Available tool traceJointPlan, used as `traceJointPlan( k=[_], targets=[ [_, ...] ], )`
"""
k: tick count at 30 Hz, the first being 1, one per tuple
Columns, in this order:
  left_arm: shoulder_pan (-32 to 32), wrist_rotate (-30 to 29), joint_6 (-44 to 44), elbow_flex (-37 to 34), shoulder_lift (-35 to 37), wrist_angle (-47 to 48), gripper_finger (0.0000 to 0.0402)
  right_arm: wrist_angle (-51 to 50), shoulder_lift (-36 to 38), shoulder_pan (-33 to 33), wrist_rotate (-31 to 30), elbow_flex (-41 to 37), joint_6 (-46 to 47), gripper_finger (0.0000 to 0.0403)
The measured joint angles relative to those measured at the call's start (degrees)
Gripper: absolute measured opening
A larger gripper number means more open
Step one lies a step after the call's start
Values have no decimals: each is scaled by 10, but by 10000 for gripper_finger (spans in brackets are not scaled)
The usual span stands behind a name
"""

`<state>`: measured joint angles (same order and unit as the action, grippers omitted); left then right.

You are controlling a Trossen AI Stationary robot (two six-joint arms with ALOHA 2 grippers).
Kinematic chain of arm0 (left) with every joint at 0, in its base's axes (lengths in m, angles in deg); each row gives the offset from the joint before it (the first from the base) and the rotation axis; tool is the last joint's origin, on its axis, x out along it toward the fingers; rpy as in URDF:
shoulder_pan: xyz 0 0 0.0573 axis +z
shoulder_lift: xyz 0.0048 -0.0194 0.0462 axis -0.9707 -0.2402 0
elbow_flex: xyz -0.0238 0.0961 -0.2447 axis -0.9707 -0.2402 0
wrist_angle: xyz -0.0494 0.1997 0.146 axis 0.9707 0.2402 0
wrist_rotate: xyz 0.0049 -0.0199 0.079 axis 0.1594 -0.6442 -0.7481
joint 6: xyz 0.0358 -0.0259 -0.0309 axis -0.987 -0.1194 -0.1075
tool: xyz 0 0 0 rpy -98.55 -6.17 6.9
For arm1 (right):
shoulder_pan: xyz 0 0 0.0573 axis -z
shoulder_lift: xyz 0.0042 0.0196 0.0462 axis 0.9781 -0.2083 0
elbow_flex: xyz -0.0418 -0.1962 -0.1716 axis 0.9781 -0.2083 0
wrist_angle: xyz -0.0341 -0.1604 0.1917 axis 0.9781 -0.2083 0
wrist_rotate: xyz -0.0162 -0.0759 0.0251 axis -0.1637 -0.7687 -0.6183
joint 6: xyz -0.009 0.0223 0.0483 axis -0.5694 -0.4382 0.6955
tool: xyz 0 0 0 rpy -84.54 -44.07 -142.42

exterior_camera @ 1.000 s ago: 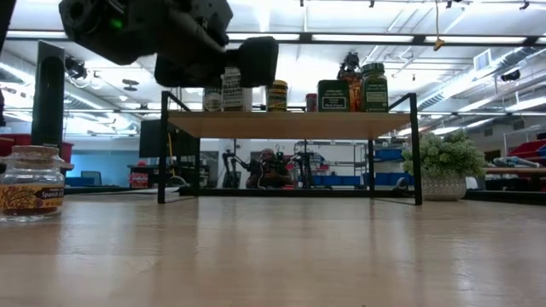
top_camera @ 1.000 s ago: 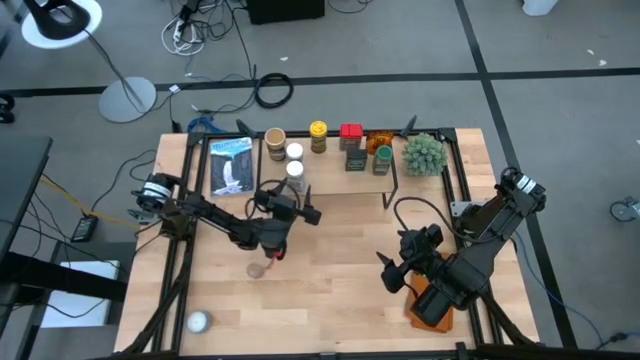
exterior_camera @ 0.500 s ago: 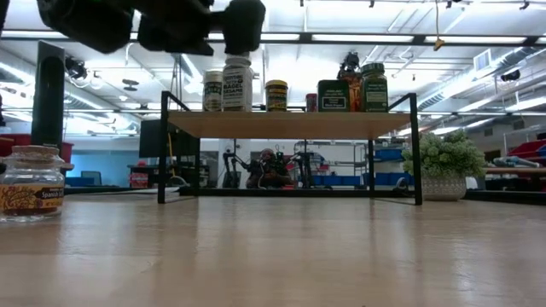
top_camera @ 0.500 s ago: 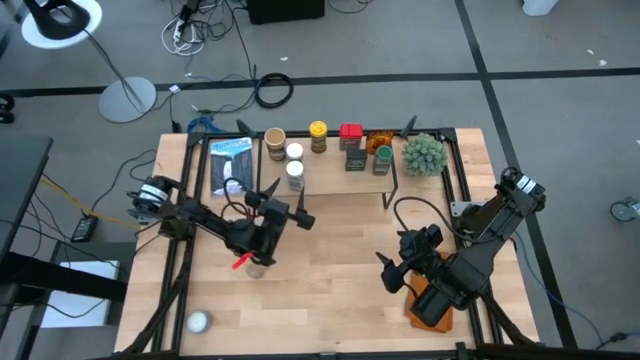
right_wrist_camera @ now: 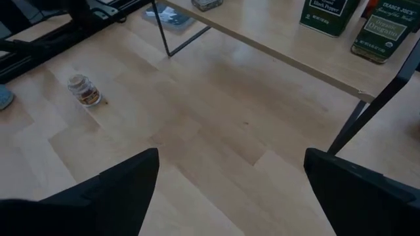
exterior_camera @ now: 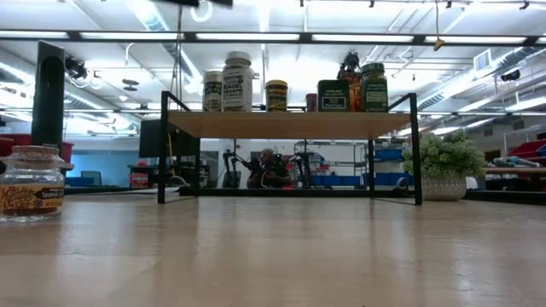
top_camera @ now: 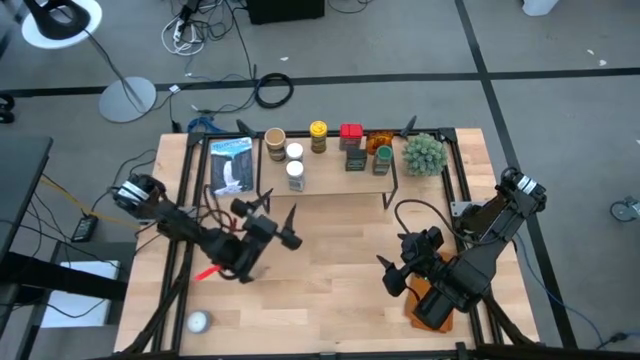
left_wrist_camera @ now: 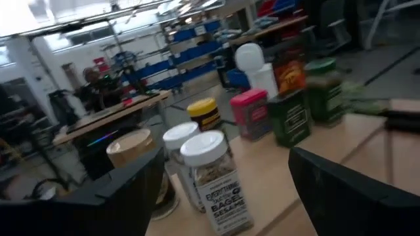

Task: Shelf spices
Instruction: Put the brown seasoning bottle on the shelf

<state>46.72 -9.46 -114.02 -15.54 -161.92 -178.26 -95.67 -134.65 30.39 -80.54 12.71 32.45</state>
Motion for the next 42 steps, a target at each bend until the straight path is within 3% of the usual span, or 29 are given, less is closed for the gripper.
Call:
traceJointPlan(
  k=[7, 18, 23, 30, 34, 40, 42],
  targets=[
    [-74, 2, -74, 45, 10, 5, 330, 11, 0, 0, 0, 0, -9, 380],
    [-160, 37, -70, 60, 10, 46, 309, 58, 0, 0, -4, 0, -66, 378],
    [-174, 141, 18, 60, 11, 78, 300, 71, 0, 0, -25, 0, -87, 378],
    [-153, 378, 255, 60, 11, 274, 296, 104, 0, 11, -49, 0, -128, 377],
    [-123, 443, 348, 60, 13, 351, 295, 136, 0, 17, -46, 0, -155, 380],
    [-59, 581, 547, 60, 68, 590, 295, 190, 0, 20, -42, 0, -204, 378],
    [-42, 599, 592, 60, 90, 672, 295, 205, 0, 20, -42, 0, -218, 378]
  ],
)
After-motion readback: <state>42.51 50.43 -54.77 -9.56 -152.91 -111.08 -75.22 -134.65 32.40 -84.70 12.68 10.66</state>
